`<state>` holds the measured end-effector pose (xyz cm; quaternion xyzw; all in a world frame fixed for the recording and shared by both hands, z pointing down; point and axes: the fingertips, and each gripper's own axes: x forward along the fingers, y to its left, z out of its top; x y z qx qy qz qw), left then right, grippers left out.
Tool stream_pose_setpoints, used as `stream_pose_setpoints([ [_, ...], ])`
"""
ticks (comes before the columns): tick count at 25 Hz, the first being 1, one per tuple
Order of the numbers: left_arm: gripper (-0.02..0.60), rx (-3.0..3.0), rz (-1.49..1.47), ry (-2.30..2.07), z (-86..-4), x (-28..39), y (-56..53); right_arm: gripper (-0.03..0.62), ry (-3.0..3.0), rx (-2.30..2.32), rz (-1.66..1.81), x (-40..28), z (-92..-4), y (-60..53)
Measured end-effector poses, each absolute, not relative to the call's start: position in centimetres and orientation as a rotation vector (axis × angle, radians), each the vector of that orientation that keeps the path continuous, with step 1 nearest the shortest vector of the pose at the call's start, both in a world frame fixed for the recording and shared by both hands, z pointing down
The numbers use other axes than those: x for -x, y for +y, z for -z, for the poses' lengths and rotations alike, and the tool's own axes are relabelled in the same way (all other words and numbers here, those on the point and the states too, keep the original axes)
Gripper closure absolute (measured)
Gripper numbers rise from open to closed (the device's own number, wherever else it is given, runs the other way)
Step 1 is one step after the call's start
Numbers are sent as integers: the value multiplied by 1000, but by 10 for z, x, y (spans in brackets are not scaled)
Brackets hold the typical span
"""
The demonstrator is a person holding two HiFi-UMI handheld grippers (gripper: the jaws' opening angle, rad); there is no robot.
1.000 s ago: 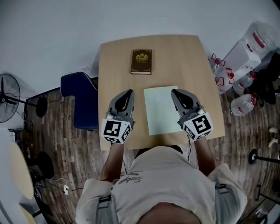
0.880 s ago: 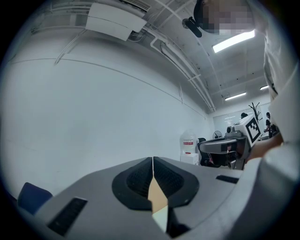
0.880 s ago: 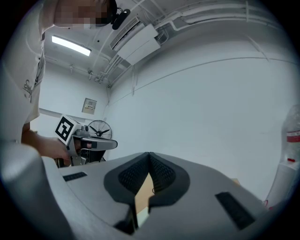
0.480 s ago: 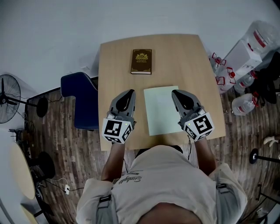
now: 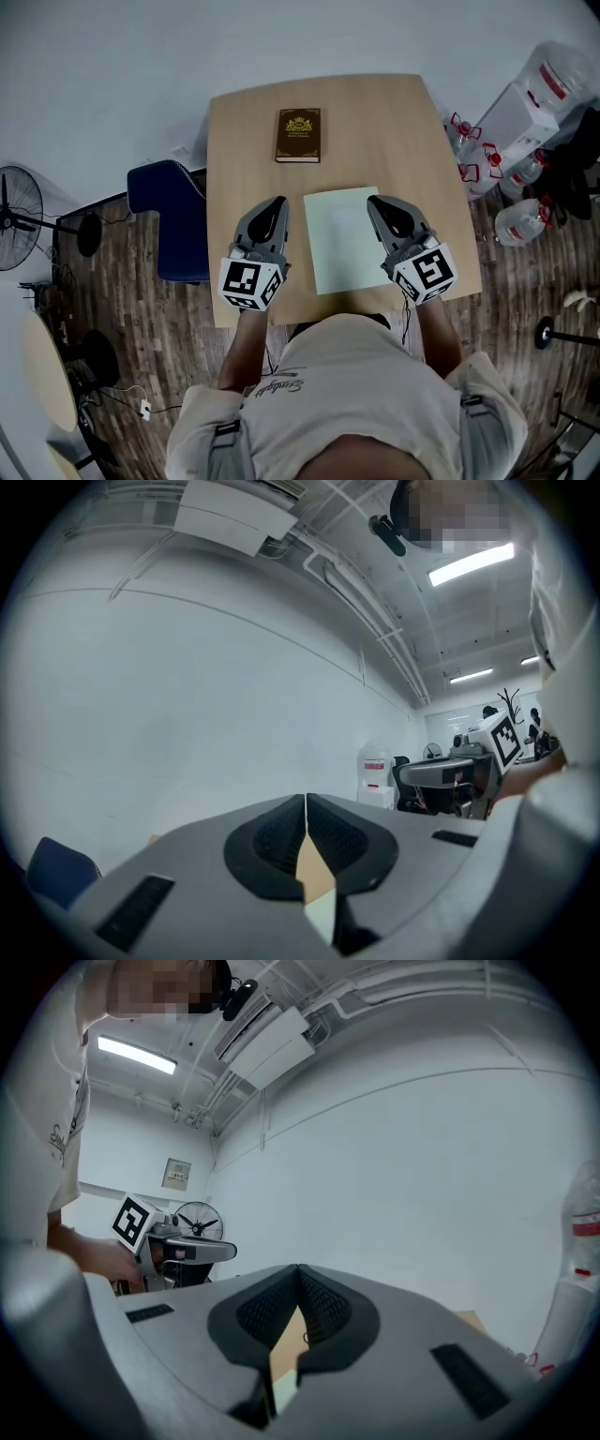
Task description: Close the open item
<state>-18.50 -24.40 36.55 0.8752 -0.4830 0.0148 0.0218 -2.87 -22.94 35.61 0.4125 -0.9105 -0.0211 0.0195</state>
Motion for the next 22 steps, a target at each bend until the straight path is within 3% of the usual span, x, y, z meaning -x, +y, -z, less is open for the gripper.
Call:
stream_pose_setpoints([
  [22, 565, -2678, -41, -1495, -376, 171, -247, 605, -2842, -1267, 42, 14, -364, -232],
])
